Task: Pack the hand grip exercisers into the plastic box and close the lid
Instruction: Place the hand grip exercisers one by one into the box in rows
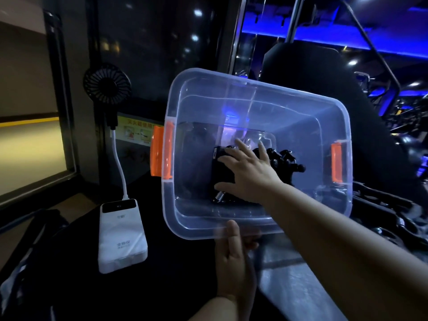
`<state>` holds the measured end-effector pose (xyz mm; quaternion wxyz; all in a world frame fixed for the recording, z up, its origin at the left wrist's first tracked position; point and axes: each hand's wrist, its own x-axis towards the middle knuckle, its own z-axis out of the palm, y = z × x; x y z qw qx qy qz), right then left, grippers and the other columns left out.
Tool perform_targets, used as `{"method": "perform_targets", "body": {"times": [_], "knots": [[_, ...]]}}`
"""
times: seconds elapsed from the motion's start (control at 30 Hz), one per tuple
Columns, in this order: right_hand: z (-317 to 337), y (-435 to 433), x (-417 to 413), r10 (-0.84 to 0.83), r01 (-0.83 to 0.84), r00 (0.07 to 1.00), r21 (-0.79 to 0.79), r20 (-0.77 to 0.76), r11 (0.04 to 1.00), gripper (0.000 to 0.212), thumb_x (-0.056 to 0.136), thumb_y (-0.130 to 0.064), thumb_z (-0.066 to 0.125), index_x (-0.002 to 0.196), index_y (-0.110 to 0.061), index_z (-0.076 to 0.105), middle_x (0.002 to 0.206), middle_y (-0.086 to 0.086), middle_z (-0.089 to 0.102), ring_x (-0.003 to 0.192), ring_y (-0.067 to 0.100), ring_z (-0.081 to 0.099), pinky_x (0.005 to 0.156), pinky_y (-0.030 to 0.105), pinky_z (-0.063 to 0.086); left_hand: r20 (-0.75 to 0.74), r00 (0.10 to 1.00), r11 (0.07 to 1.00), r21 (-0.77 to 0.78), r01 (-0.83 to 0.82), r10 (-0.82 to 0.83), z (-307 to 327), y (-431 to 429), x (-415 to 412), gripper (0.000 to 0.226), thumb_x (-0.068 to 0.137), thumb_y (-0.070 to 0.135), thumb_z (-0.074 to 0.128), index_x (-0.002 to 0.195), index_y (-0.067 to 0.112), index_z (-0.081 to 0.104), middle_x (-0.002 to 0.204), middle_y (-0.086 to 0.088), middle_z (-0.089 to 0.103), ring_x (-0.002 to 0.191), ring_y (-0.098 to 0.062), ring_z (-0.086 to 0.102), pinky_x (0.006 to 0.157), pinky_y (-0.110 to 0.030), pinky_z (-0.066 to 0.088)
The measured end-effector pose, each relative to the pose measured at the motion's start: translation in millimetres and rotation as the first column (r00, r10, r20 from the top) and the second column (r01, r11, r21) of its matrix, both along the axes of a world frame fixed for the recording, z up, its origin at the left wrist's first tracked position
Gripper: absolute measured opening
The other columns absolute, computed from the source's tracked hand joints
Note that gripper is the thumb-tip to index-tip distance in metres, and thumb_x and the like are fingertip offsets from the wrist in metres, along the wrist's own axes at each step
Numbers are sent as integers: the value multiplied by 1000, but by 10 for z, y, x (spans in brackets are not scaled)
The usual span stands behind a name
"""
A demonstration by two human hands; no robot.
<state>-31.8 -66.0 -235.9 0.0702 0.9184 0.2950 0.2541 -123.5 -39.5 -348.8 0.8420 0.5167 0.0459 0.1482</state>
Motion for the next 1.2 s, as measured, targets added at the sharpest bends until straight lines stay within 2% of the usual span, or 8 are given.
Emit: {"method": "perform_targets", "body": {"times": [0.03,0.07,0.27,0.4,0.5,0.63,0.8,1.2], "knots": [[-3,-94,-57,-13,13,1000,61,-5,998,73,78,-73,50,139,-36,41,154,-10,29,147,13,0,115,56,-5,43,998,974,-223,-28,38,-79,62,-154,50,73,54,46,96,11,57,74,-13,72,65,-17,66,56,-21,50],[-14,-197,-118,-22,23,1000,131,-5,991,68,78,-72,52,136,-36,46,151,-10,33,147,12,4,116,54,0,63,994,968,-239,-73,90,-85,33,-172,53,72,57,45,100,13,55,80,-16,72,70,-20,67,58,-22,50],[-189,-930,-471,-72,-75,965,528,253,846,34,81,-51,62,99,-25,71,105,-4,66,113,25,54,92,44,39,146,970,980,-81,-183,193,-117,23,-235,62,77,62,38,101,8,56,83,-11,73,78,-22,68,67,-25,53],[-410,-1448,-614,-192,-64,947,738,256,671,37,88,-43,47,99,-14,66,99,5,64,98,31,56,87,44,41,152,963,975,-42,-218,222,-33,8,-285,52,88,51,34,91,3,54,73,-10,71,69,-17,68,60,-21,51],[-575,-1799,-633,-304,85,948,843,95,530,40,87,-42,44,104,-11,63,105,11,61,103,34,51,89,45,38,144,957,968,-49,-245,250,-24,2,-260,44,98,40,31,93,2,53,70,-9,71,68,-16,68,57,-19,51],[-695,-2204,-589,-469,424,866,749,-172,509,25,95,-38,45,105,-22,61,114,11,58,113,34,46,93,46,35,140,955,965,-24,-260,260,-15,14,-266,43,101,38,29,92,4,53,69,-6,71,68,-15,68,57,-19,51],[-849,-2575,-642,-666,745,660,419,-348,519,36,94,-48,37,120,-29,55,131,7,49,127,26,35,104,46,23,128,958,966,-16,-257,257,-4,-5,-273,46,101,41,28,96,2,52,72,-7,70,71,-17,68,62,-25,49],[-905,-2645,-708,-784,912,404,147,-471,382,66,84,-72,22,132,-34,49,142,11,42,125,40,36,98,52,25,96,959,964,-29,-265,267,31,-14,-327,34,102,42,28,92,17,49,70,-2,72,70,-14,70,64,-25,48]]}}
